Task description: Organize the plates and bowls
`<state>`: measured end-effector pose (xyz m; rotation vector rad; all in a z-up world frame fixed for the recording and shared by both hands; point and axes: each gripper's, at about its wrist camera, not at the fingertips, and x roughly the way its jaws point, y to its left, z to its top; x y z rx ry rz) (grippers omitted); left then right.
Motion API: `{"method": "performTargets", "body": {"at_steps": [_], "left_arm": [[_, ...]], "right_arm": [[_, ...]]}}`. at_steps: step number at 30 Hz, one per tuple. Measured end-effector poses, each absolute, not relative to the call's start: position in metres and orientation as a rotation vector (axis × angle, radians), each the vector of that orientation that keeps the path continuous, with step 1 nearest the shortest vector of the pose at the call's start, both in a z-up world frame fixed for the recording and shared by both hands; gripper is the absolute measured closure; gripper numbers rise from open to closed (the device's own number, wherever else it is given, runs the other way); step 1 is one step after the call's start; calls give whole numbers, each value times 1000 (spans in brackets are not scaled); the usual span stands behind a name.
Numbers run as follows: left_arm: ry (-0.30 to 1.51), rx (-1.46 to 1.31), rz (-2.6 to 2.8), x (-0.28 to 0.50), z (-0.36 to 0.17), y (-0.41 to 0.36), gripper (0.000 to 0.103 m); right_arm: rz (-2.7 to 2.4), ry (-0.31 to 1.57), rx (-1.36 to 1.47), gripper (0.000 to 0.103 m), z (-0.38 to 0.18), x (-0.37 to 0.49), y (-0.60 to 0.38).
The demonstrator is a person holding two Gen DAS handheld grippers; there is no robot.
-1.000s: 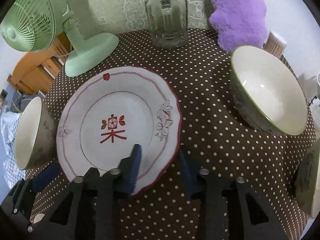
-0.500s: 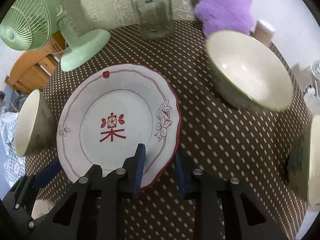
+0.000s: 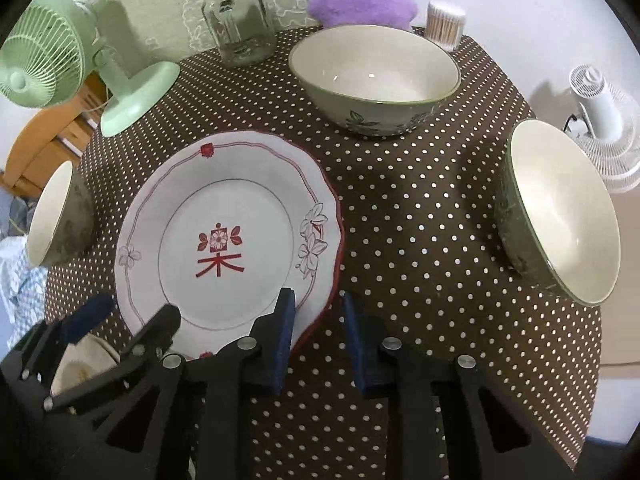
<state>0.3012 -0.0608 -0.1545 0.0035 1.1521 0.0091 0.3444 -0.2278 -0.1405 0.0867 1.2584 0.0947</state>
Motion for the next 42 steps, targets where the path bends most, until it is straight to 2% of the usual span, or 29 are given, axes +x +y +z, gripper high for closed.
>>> {"method": "performTargets", "body": {"at_steps": [5, 8, 10, 12, 13, 16, 21, 24, 42], "left_arm": [[1145, 12, 22, 315, -156, -56, 34], [1147, 11, 24, 325, -160, -50, 34], [1149, 5, 24, 331, -162, -47, 35], [1145, 0, 23, 335, -163, -44, 38], [1146, -1, 21, 338, -165, -43, 38], [1157, -1, 16, 346, -170, -42, 44], [1162, -16, -12, 356, -173, -38, 45], [1163, -22, -23, 360, -174, -37, 45], [1160, -2, -54, 339, -153, -56, 48]], "right_arm": [[97, 1275, 105, 74, -148, 355, -225], [97, 1288, 84, 69, -156, 364, -219], [99, 1292, 72, 55, -160, 371, -216], [86, 1280, 59, 46, -163, 378, -215], [86, 1276, 59, 45, -163, 381, -215], [81, 1277, 62, 45, -167, 392, -215], [86, 1257, 60, 45, -169, 407, -209], [106, 1242, 48, 53, -168, 412, -202], [67, 1280, 82, 53, -158, 386, -225]]}}
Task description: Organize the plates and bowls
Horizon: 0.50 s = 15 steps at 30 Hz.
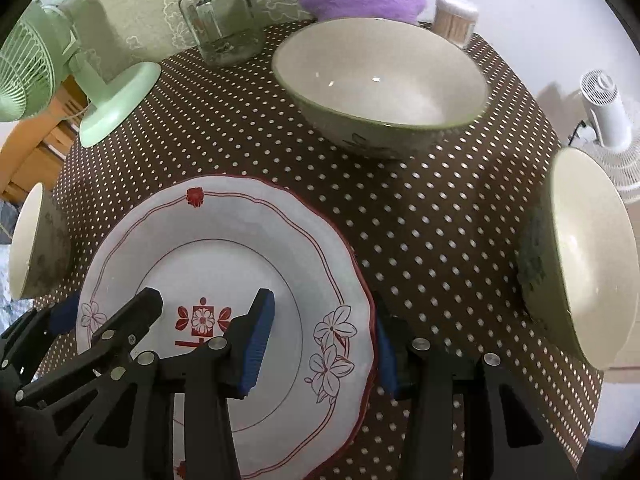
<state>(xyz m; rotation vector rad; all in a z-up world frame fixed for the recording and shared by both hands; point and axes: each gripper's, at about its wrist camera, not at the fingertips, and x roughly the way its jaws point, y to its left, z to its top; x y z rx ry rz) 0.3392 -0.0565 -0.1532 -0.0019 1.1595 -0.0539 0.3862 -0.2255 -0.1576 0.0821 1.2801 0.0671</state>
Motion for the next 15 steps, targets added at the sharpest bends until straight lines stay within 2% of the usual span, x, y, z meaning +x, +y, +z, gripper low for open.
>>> {"method": "performTargets", "body": {"at_steps": [15], "left_arm": [[1123, 16, -67, 298, -115, -70, 48]], "right_arm": [[49, 1251, 102, 53, -117, 341, -244]]}}
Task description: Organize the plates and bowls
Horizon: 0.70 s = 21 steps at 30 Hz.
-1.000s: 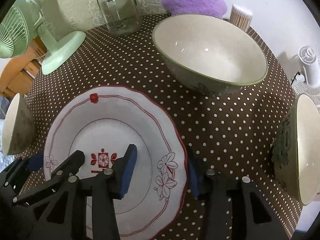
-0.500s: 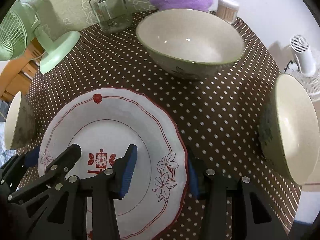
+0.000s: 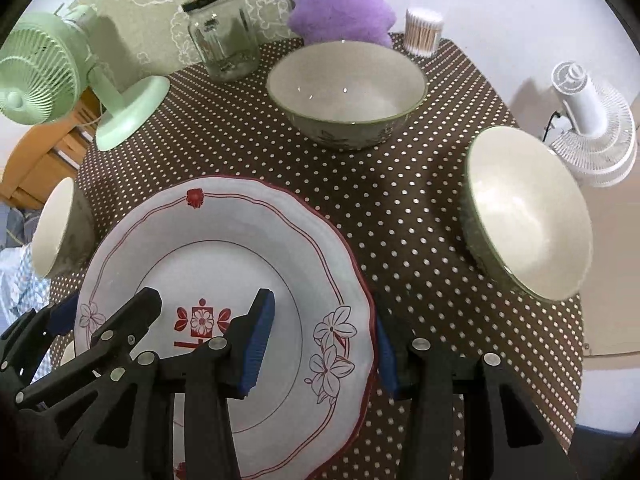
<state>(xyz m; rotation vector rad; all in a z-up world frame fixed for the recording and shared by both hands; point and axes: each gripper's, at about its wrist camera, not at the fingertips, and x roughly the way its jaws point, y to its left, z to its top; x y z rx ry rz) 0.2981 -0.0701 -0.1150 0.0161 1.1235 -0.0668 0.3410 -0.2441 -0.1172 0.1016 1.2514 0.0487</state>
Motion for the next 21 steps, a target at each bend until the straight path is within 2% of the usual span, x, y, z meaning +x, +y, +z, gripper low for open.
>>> {"method": "performTargets", "body": {"at_steps": [10, 21], "left_arm": [[1082, 13, -70, 267, -89, -58, 48], [1108, -7, -57, 236, -92, -26, 48]], "right_arm": [[58, 1236, 101, 53, -88, 308, -232], [79, 1248, 80, 53, -83, 278, -201]]}}
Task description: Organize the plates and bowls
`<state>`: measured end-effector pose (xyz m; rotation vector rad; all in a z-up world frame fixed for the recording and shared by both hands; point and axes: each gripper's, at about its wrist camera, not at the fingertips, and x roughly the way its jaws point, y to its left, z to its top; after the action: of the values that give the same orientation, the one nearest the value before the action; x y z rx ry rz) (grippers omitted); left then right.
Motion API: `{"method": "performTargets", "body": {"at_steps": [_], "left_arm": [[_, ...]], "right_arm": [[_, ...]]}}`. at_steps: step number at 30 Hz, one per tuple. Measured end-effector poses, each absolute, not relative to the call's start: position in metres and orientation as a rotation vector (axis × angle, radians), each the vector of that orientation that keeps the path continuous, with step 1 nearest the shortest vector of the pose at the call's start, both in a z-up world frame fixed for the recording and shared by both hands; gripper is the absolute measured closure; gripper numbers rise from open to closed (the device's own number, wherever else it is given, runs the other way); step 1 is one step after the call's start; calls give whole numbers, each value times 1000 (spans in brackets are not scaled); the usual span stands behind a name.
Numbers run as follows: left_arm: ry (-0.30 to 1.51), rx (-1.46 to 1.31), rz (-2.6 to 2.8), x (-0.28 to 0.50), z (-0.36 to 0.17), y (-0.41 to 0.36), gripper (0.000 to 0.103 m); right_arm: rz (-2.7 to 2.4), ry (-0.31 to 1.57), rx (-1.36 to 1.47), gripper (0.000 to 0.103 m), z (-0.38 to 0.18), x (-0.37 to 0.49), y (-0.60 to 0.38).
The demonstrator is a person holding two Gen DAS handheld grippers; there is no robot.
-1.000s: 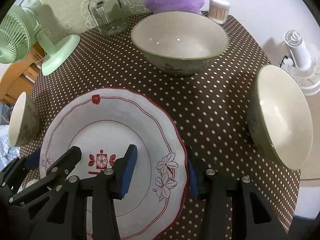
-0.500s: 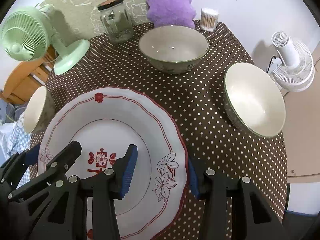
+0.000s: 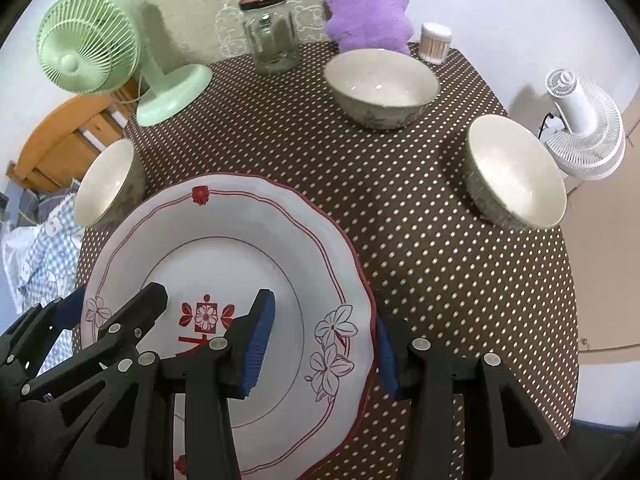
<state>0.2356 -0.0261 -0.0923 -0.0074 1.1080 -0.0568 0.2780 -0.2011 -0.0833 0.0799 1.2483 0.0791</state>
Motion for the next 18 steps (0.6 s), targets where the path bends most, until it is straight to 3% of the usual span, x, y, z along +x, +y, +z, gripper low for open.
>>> {"method": "performTargets", "body": {"at_steps": [18], "left_arm": [[1143, -37, -36, 195, -108, 36, 48]], "right_arm": [[108, 1288, 39, 53, -95, 241, -138]]}}
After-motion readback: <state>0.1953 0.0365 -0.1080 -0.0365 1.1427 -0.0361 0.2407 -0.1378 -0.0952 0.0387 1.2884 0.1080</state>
